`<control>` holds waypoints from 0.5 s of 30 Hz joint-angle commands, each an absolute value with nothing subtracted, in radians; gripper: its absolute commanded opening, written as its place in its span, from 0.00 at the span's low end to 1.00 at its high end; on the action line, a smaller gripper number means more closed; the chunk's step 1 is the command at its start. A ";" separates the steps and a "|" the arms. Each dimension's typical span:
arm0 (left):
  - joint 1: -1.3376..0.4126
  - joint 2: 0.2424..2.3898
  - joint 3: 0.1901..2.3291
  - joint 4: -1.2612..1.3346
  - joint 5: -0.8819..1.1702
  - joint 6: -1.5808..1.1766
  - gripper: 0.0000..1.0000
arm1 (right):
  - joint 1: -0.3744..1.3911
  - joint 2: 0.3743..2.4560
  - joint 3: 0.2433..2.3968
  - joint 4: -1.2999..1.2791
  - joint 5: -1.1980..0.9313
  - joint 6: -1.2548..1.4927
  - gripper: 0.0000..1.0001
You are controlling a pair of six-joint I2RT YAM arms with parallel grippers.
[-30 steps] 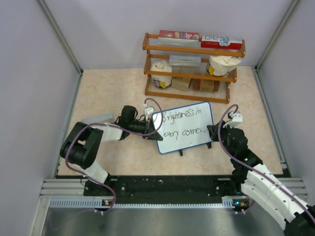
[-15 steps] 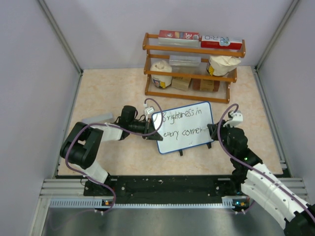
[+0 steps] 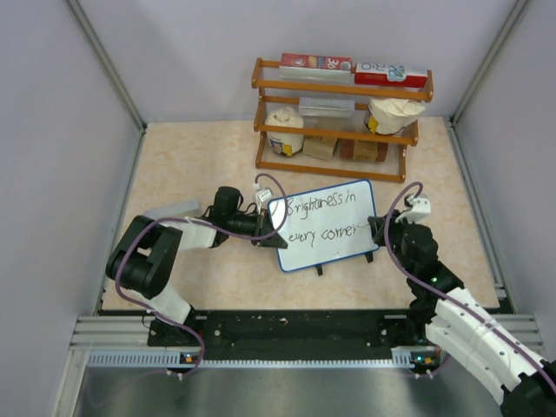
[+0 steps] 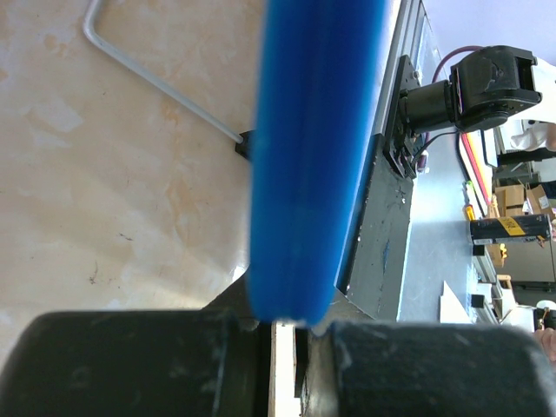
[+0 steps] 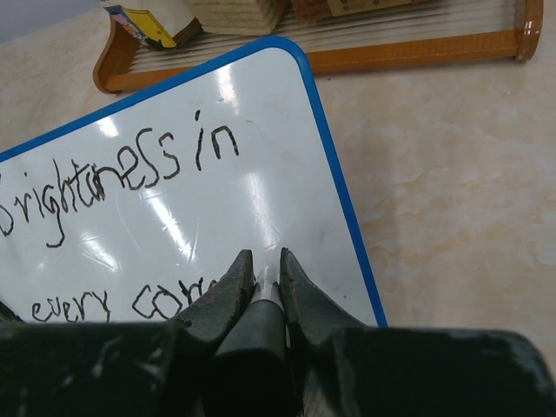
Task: Write a sentence on the whiteboard
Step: Write with the whiteboard marker on the whiteboard.
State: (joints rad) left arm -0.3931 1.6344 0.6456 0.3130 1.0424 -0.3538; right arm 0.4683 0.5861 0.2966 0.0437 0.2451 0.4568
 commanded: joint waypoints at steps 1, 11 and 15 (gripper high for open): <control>-0.382 1.652 0.634 0.290 0.919 -0.341 0.00 | 0.456 0.589 0.338 0.068 0.264 0.443 0.00; -0.382 1.651 0.632 0.291 0.919 -0.341 0.00 | 0.451 0.566 0.304 0.025 0.270 0.451 0.00; -0.382 1.651 0.632 0.291 0.919 -0.341 0.00 | 0.446 0.554 0.291 0.006 0.268 0.457 0.00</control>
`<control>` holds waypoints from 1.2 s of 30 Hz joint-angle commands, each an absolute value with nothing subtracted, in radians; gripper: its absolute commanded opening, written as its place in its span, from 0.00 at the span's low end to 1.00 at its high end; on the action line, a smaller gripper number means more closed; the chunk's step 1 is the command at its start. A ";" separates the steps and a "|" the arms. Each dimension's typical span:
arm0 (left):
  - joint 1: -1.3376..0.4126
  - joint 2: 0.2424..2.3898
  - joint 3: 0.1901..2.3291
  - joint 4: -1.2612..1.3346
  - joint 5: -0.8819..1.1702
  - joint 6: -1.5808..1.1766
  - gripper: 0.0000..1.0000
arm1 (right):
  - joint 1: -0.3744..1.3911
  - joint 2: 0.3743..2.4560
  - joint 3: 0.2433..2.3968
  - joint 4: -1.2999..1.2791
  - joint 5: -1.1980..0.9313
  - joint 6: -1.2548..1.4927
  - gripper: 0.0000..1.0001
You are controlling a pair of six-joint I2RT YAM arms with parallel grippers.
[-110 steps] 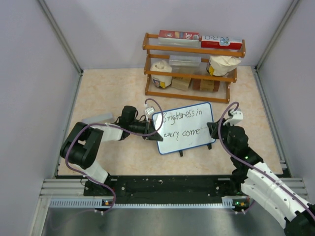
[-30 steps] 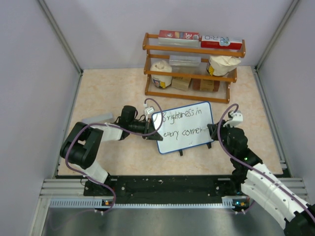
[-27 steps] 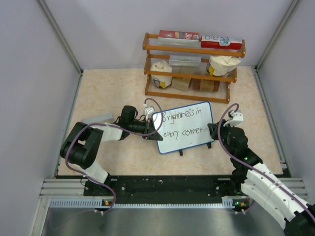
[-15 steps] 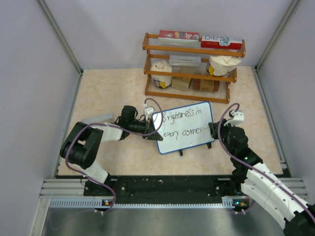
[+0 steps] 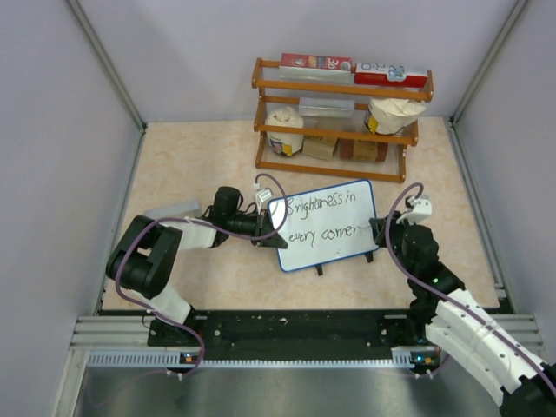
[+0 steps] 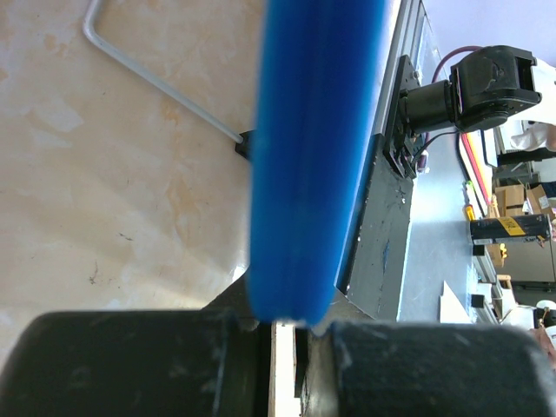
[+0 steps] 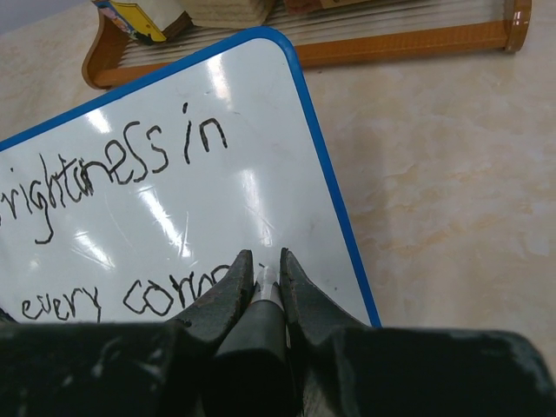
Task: Write a sentence on the whiteboard
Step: Write with the whiteboard marker on the whiteboard, then put down the whiteboard marker at the corner of the board.
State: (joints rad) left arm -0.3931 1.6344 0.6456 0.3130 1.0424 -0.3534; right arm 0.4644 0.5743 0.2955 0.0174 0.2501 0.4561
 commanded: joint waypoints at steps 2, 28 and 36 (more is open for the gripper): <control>-0.382 1.654 0.632 0.291 0.919 -0.341 0.00 | 0.448 0.549 0.285 0.003 0.264 0.460 0.00; -0.382 1.609 0.623 0.294 0.905 -0.321 0.02 | 0.448 0.393 0.387 -0.060 0.203 0.468 0.00; -0.382 1.447 0.532 0.357 0.848 -0.313 0.43 | 0.448 0.387 0.400 -0.119 0.140 0.469 0.00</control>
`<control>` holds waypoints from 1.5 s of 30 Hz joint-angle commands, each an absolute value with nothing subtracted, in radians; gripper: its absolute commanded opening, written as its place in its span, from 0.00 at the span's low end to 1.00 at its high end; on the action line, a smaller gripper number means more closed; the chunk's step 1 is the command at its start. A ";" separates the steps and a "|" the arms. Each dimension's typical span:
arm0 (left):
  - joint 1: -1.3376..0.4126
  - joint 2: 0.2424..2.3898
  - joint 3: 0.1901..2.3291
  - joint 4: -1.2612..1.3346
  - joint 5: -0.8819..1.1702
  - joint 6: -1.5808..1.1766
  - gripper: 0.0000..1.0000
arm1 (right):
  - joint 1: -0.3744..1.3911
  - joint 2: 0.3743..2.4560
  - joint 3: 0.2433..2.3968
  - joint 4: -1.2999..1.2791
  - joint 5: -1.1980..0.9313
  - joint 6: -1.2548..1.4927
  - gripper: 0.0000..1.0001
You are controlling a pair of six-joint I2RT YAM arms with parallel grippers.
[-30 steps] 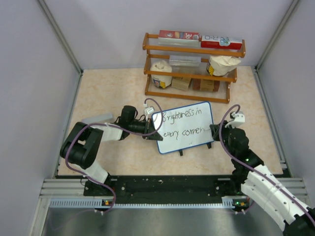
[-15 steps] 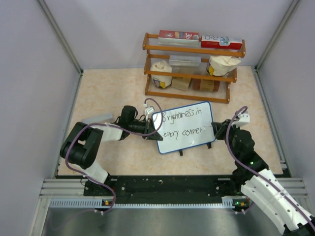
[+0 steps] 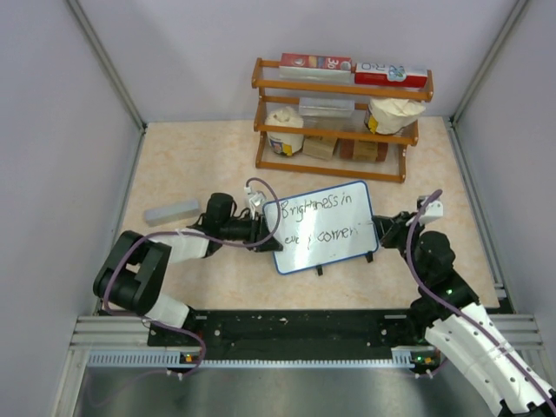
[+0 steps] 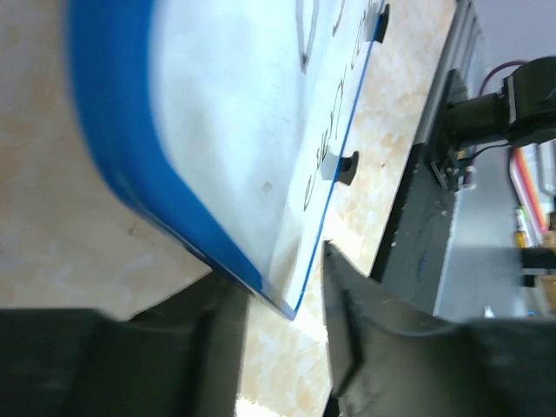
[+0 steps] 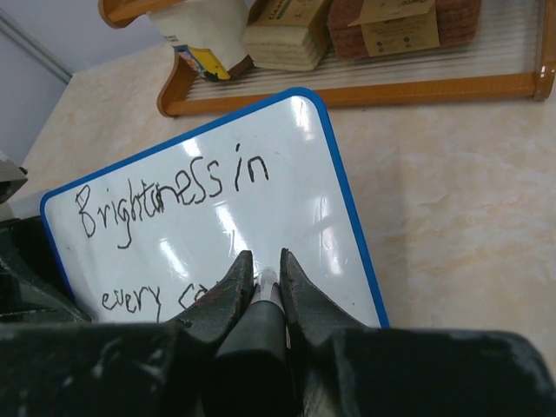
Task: Write a sentence on the whiteboard
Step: Put down the whiteboard marker at the corner of the board.
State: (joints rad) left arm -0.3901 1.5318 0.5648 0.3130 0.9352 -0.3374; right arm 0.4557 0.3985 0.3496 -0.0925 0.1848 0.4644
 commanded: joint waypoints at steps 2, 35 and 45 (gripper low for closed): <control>-0.382 1.408 0.509 0.377 0.838 -0.313 0.54 | 0.446 0.379 0.403 -0.132 0.134 0.472 0.00; -0.383 0.824 0.649 0.032 0.181 -0.291 0.99 | 0.448 0.262 0.183 -0.448 -0.319 1.025 0.00; -0.383 0.815 0.684 0.054 0.195 -0.302 0.99 | 0.448 0.311 0.161 -0.449 -0.304 1.019 0.24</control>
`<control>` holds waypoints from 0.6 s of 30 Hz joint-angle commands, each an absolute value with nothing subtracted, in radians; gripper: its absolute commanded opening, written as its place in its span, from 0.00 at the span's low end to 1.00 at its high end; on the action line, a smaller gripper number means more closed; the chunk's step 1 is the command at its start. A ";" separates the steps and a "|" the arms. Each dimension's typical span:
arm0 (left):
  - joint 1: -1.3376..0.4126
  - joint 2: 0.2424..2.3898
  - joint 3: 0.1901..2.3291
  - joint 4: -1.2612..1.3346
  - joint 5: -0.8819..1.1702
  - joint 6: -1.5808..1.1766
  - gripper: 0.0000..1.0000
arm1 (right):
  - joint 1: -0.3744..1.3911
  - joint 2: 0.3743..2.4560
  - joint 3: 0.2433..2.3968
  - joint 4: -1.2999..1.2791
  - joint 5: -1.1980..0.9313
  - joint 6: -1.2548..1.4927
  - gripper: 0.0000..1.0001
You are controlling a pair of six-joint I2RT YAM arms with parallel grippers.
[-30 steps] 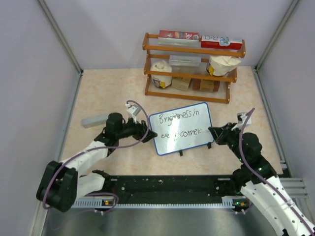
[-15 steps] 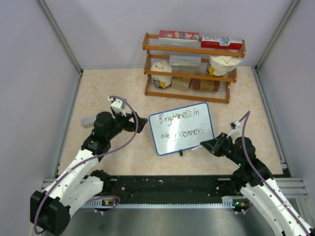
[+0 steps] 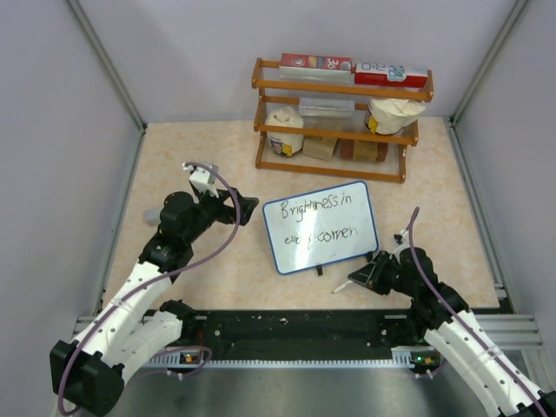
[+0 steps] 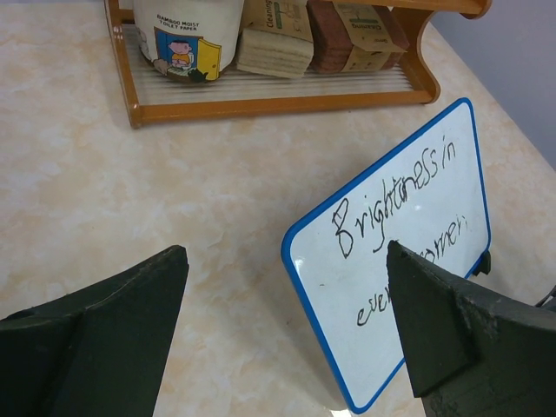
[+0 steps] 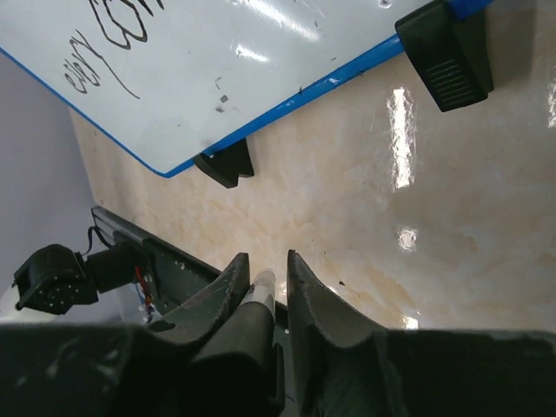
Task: Write a sentence on the whiteboard
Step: Put down the whiteboard marker at the corner of the board.
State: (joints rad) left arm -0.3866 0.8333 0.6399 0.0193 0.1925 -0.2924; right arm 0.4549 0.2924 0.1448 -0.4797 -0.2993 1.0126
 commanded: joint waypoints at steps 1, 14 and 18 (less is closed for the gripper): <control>-0.383 0.819 0.684 0.055 0.199 -0.302 0.99 | 0.448 0.311 0.161 -0.449 -0.301 1.017 0.37; -0.382 0.818 0.670 0.081 0.178 -0.318 0.99 | 0.448 0.331 0.225 -0.448 -0.241 0.963 0.86; -0.382 0.828 0.669 0.090 0.187 -0.322 0.99 | 0.448 0.348 0.265 -0.443 -0.207 0.911 0.91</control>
